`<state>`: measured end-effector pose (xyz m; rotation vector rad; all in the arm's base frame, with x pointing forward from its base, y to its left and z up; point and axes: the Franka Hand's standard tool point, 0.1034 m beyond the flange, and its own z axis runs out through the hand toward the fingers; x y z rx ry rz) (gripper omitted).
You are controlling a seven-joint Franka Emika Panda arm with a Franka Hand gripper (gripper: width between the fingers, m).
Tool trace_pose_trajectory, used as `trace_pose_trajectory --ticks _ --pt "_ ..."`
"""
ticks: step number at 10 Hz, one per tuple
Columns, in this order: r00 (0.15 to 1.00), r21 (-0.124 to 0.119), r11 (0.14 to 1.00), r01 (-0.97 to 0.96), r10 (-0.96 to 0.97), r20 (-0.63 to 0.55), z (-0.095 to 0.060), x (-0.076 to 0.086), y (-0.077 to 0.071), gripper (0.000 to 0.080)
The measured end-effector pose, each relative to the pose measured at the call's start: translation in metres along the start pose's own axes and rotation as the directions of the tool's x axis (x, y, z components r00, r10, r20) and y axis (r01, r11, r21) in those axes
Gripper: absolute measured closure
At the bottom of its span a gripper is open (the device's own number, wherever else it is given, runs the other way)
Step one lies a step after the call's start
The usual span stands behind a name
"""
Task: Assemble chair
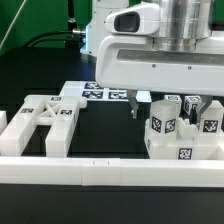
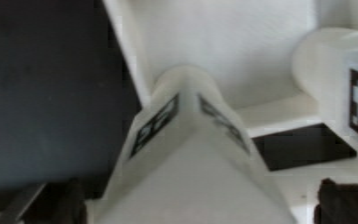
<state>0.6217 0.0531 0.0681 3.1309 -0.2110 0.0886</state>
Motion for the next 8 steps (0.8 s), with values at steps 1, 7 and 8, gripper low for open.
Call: trace_pose_trajectory --ticks 1,7,8 --pt "0.997 0.0 0.997 0.071 -0.071 0.001 0.0004 0.0002 0.0019 0.0151" --pt "0.906 -0.017 0.906 0.423 -0.423 0.01 -0.0023 -0.0038 0.0012 0.0151" --pt "0.869 -0.021 0.868 0.495 -0.495 0.013 -0.0026 -0.0042 0.0018 0.0151"
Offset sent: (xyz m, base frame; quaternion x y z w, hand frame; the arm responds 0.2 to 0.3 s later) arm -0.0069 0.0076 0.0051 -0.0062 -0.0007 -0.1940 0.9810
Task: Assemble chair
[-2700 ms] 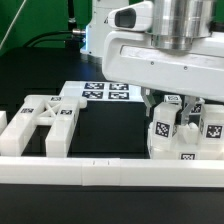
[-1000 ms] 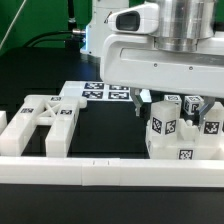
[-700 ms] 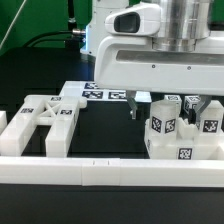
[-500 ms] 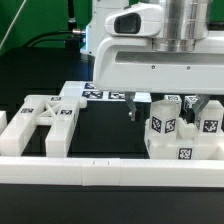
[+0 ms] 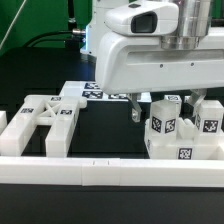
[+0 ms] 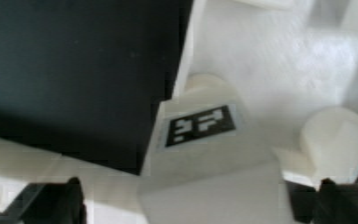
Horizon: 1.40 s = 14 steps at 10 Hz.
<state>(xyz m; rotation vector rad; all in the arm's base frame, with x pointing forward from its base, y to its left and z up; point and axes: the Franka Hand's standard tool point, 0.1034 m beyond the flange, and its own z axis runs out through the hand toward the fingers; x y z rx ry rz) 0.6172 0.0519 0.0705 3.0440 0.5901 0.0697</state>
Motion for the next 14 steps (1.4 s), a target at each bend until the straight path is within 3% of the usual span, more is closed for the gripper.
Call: trace_pose_trajectory --ticks 2,4,5,6,7,11,14 --pt "0.986 -0.008 0.986 0.169 -0.169 0.007 0.0004 -0.0014 0.0004 0.0151" --pt "0.986 -0.008 0.986 0.164 -0.164 0.011 0.0022 -0.0022 -0.0002 0.0151" --pt "0.986 -0.009 0.986 0.164 -0.164 0.011 0.0023 -0.0024 0.0003 0.026" --pt "0.987 -0.009 0.987 0.163 -0.163 0.011 0.0026 -0.0026 0.0004 0.044" --pt "0.992 -0.009 0.992 0.125 -0.125 0.012 0.003 -0.0028 0.0004 0.0511" --pt "0.986 -0.007 0.986 -0.164 0.164 0.012 0.0038 -0.003 -0.0009 0.0511" --pt "0.893 -0.007 0.893 -0.449 0.449 0.018 0.0034 -0.0026 -0.002 0.0511"
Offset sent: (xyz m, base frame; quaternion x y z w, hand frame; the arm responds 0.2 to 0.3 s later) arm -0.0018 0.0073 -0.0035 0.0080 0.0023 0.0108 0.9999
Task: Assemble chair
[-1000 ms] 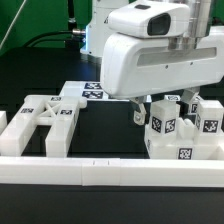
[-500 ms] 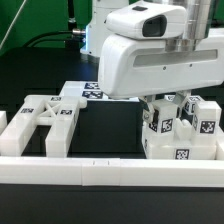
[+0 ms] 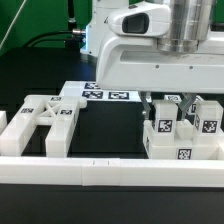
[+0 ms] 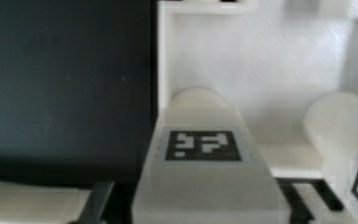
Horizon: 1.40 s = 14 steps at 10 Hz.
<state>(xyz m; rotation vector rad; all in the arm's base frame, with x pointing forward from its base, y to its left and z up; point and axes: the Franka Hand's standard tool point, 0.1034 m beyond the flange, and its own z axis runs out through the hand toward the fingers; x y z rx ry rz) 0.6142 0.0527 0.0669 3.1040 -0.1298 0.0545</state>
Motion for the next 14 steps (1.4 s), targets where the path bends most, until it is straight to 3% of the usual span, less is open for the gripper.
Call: trace_pose_trajectory --ticks 3,8,9,10,11,12,14 --pt "0.962 0.004 0.962 -0.272 0.272 0.006 0.002 0.0002 -0.0013 0.0511" --pt "0.731 0.014 0.731 -0.682 0.682 -0.004 0.0017 0.0035 -0.0011 0.0511" --pt "0.733 0.014 0.733 -0.68 0.68 -0.004 0.0018 0.0033 -0.0015 0.0417" --pt "0.761 0.012 0.761 -0.649 0.649 -0.004 0.0017 0.0031 -0.0015 0.0417" --pt "0.781 0.01 0.78 -0.625 0.625 -0.001 0.0009 0.0025 -0.002 0.0218" --pt "0.801 0.012 0.801 -0.599 0.599 -0.002 -0.0006 0.0031 -0.0022 0.0168" --pt "0.914 0.01 0.914 -0.405 0.406 -0.008 0.0005 0.0027 0.0017 0.0155"
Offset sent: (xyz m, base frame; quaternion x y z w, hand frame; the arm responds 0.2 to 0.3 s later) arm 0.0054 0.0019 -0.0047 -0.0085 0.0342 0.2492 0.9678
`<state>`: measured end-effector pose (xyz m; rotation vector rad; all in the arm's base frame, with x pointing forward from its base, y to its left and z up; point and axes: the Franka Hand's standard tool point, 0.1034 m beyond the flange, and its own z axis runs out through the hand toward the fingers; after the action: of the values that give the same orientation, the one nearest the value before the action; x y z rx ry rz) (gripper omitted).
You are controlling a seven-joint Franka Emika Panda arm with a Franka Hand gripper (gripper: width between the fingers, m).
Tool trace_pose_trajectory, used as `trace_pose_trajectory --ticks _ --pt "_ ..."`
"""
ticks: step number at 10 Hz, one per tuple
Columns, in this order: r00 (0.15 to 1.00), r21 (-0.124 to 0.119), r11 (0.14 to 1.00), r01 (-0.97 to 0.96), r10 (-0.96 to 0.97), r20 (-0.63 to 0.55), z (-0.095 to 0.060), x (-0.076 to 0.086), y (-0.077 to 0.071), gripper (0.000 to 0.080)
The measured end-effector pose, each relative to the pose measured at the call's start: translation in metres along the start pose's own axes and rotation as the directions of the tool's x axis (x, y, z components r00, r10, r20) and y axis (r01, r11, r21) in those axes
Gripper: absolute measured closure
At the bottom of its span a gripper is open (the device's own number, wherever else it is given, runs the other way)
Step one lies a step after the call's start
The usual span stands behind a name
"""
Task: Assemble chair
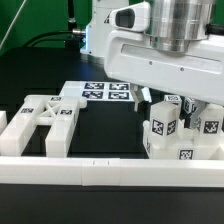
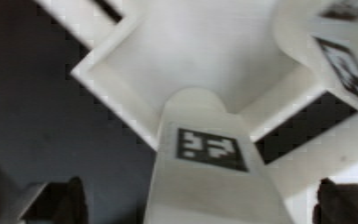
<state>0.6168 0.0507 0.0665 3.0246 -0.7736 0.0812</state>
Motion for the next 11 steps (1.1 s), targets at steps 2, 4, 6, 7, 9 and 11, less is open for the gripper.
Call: trace_pose_trajectory --ticks 2,4,6,7,9,11 --pt "0.982 0.0 0.982 0.188 -0.188 -0.001 -0.0007 0.0013 0.002 0.0151" --pt "0.952 0.0 0.952 0.305 -0.305 -0.006 -0.0021 0.0021 0.002 0.015" --pt "0.918 -0.002 0.918 0.396 -0.396 -0.005 -0.0015 0.0021 0.0025 0.015" --pt "0.885 -0.003 0.885 0.466 -0.466 -0.004 -0.0014 0.0022 0.0028 0.015" --pt "0.756 0.002 0.756 0.654 -0.654 0.025 -0.0007 -0.002 0.0025 0.015" --pt "0.698 0.014 0.698 0.716 -0.715 0.037 -0.0052 -0.0042 0.0003 0.015"
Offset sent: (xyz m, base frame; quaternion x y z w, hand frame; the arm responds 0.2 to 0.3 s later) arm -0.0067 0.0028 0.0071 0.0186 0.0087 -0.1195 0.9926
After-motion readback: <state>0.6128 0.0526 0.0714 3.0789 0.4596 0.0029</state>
